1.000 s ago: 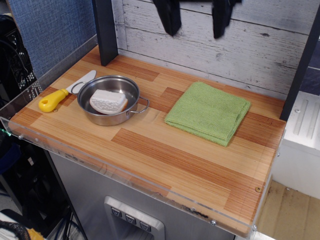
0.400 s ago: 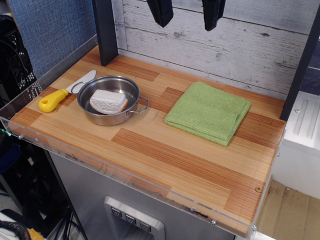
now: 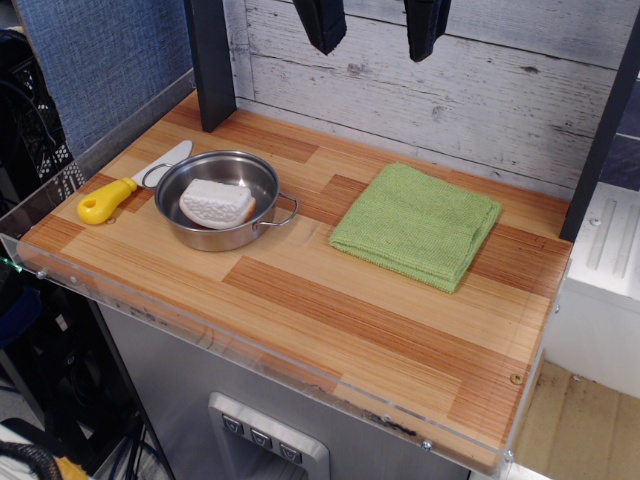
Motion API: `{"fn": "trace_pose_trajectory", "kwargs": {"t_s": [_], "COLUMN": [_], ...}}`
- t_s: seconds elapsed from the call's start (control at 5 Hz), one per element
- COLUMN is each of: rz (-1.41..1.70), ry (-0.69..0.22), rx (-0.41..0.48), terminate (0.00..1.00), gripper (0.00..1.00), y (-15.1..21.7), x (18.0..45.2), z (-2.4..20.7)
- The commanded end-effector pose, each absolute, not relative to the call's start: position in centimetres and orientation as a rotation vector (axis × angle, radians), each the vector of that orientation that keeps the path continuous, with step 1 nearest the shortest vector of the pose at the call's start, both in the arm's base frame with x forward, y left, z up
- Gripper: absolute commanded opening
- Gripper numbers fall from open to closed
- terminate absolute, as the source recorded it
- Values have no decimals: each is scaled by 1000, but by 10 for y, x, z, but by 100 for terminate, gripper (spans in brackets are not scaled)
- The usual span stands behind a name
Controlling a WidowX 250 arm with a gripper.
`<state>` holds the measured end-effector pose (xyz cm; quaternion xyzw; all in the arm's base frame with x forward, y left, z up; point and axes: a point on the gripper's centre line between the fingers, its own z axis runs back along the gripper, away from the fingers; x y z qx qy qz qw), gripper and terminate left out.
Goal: Slide the green cloth to the top right of the pot.
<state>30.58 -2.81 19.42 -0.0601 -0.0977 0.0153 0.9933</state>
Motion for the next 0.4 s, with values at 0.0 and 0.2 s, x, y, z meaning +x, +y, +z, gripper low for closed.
{"fn": "trace_pose_trajectory", "kwargs": {"t_s": [0.0, 0.2], "rz": [33, 33], "ry": [-233, -233], "rx": [-121, -121], "terminate": [0, 100], "gripper": [100, 100], "y": [-25, -25], "x": [301, 301], "z": [204, 204]}}
